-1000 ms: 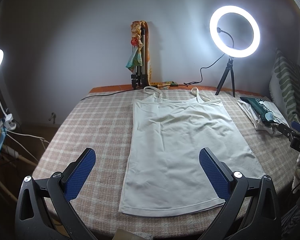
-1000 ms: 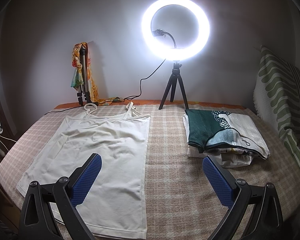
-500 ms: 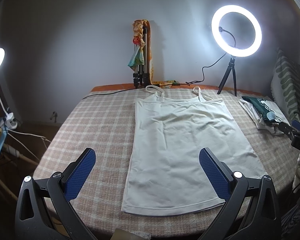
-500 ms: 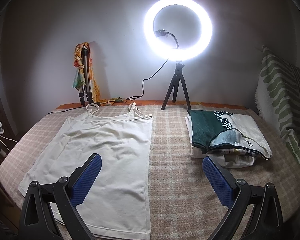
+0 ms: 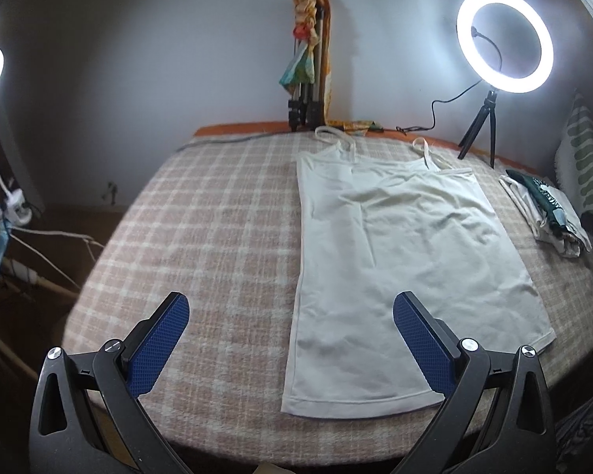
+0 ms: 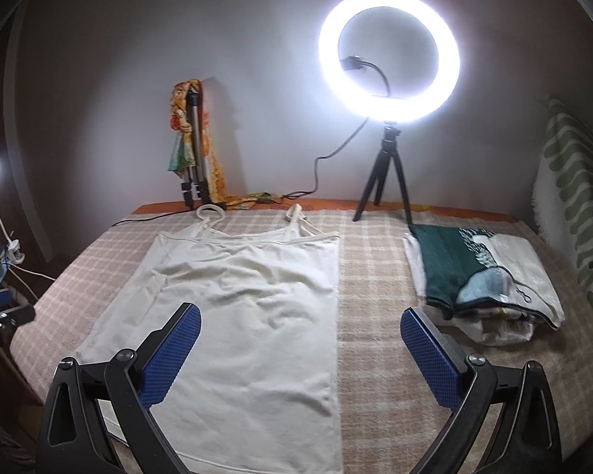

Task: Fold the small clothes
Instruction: 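Move the right tool to the camisole neckline while the left tool approaches the hem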

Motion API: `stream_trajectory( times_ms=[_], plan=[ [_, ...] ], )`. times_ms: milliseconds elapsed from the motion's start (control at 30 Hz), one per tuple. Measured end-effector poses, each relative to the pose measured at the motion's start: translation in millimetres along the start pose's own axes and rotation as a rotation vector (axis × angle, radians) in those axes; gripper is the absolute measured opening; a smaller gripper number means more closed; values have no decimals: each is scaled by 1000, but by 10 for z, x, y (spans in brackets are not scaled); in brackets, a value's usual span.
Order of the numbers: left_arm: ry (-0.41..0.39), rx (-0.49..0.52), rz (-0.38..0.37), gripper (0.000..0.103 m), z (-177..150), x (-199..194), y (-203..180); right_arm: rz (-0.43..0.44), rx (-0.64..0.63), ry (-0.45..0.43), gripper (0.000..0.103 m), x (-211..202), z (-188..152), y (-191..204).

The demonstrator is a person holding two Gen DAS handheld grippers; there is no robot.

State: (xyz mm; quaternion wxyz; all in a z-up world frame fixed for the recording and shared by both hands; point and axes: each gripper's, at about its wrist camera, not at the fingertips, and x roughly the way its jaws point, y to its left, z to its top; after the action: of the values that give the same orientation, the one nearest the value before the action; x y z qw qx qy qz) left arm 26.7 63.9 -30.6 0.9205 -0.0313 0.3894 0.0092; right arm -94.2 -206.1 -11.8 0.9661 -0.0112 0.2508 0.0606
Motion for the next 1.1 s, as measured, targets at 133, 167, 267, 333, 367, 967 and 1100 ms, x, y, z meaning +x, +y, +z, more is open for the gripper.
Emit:
stream_trajectory(
  times_ms=[133,167,267,333,367,967,1100],
  plan=[
    [20,-83,-37,102,-132,81,190,47,-36,3,102,134,112,198],
    [24,-108,-47,100,-165,99,229,68,-26,15,102,190,160,230],
    [77,-140,-90,91,-252,190,289,142,17,62,102,384,303,326],
    [105,-157,-108,85,-317,248,333,181,23,95,99,558,419,444],
    [119,-170,-119,84,-348,274,357,193,15,107,97,635,465,510],
    [272,-228,-277,53,-671,534,458,382,-86,393,66,2084,967,1768],
    [269,-200,-282,53,-662,537,417,397,-102,456,63,2459,983,2055]
  ],
)
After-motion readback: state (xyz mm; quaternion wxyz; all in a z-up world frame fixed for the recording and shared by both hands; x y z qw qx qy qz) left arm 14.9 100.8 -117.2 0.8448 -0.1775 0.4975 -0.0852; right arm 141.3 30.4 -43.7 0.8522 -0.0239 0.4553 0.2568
